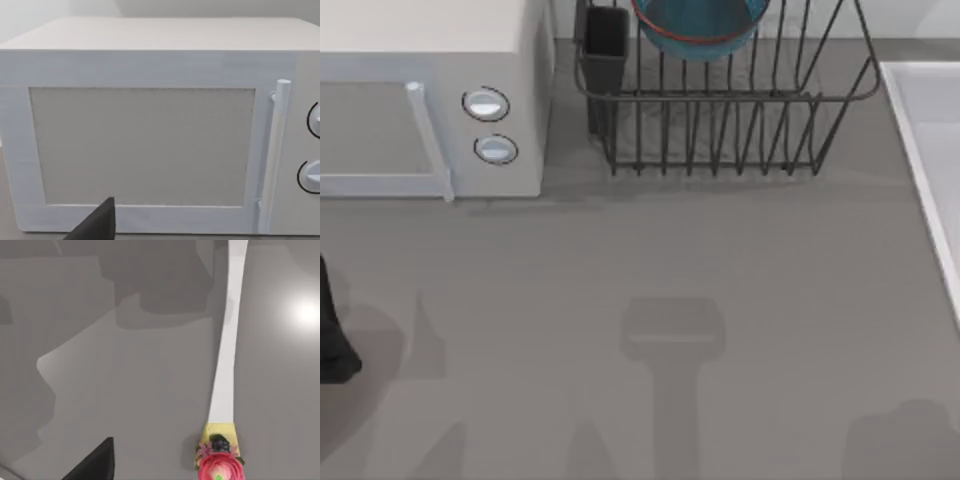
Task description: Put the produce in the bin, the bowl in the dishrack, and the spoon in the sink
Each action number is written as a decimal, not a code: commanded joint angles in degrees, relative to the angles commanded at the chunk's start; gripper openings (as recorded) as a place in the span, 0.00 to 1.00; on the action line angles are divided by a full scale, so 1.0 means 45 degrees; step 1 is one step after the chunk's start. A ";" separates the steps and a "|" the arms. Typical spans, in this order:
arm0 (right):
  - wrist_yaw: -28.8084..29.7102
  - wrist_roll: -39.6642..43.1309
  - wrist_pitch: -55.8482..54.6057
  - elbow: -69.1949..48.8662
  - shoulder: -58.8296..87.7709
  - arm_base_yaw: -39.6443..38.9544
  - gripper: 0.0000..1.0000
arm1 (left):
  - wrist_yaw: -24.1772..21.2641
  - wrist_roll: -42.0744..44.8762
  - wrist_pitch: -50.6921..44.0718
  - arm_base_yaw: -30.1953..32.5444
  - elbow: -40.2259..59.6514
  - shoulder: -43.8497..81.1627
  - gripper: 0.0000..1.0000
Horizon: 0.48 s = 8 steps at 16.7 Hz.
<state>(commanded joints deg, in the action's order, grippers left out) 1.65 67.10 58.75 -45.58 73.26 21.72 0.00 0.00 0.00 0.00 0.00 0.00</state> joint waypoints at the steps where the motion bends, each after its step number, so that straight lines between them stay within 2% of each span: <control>1: 0.0000 -0.0019 -0.0034 0.0044 -0.0046 -0.0059 1.00 | 0.0000 0.0000 0.0000 0.0000 0.0000 0.0000 1.00; 4: 0.0000 -0.0025 -0.0527 0.0319 0.0243 -0.0027 1.00 | 0.0000 0.0000 0.0000 0.0000 0.0000 0.0000 1.00; 8: -0.0007 0.0015 -0.2998 0.1477 0.1473 0.0042 1.00 | 0.0000 0.0000 0.0000 0.0000 0.0000 0.0000 1.00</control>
<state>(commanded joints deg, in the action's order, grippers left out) 1.62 67.16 45.26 -38.93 79.89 21.91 0.00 0.00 0.00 0.00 0.00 0.00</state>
